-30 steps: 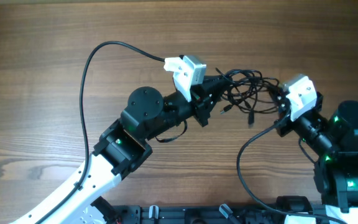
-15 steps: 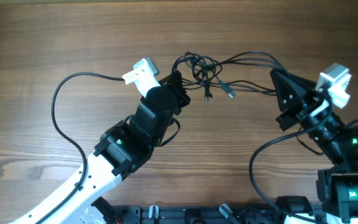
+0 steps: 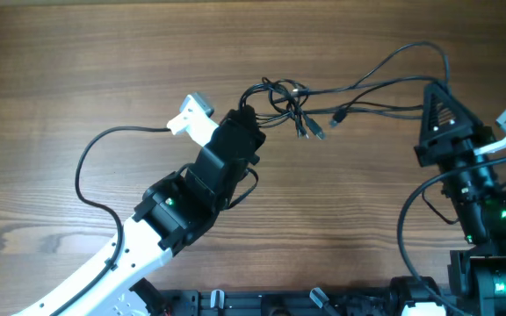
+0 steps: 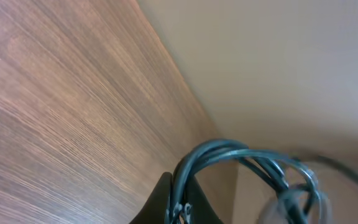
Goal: Untangle cables
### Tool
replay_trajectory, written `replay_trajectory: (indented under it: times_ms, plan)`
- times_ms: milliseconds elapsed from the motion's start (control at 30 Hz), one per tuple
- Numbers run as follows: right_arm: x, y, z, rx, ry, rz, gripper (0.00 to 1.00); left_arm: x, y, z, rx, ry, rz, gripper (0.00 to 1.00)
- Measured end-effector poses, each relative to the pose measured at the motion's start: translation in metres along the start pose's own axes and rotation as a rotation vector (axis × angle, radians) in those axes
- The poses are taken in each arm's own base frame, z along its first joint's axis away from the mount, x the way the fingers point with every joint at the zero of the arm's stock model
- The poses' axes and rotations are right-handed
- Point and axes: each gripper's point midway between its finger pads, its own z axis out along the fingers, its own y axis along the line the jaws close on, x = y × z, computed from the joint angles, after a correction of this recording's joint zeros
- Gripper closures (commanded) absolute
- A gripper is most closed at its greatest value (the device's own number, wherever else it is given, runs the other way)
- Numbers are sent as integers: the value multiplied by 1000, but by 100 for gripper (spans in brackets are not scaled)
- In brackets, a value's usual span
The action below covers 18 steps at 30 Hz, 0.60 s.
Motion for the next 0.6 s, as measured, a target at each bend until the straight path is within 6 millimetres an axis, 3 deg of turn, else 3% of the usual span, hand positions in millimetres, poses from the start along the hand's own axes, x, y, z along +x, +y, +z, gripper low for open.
replay_trajectory:
  times_ms: [67, 100, 167, 200, 233, 300, 367, 467, 600]
  plan:
    - [-5, -11, -3, 65, -34, 40, 90, -5, -1, 0, 4, -27, -39, 96]
    - [-3, -23, -6, 123, -38, 56, 76, -6, -3, 0, 13, -32, -50, 96]
    - [7, -47, -12, 243, -14, 75, 25, -9, -4, 1, 16, -40, -59, 96]
    - [13, -62, -17, 312, 3, 83, 10, -12, -3, 2, 14, -52, -62, 96]
    - [21, -72, -21, 361, 31, 87, 3, -14, -5, 2, 25, -56, -50, 96]
    - [31, -82, -26, 412, 74, 61, 0, -14, -17, 2, 72, -52, 2, 96]
    - [37, -83, -27, 408, 117, -22, 0, -8, -48, -2, 204, -22, 117, 96]
    - [43, -75, -24, 346, 176, -130, 0, 4, -73, -9, 329, 25, 303, 96]
    - [58, -48, -20, 161, 280, -326, 1, 29, -97, -22, 499, 103, 561, 96]
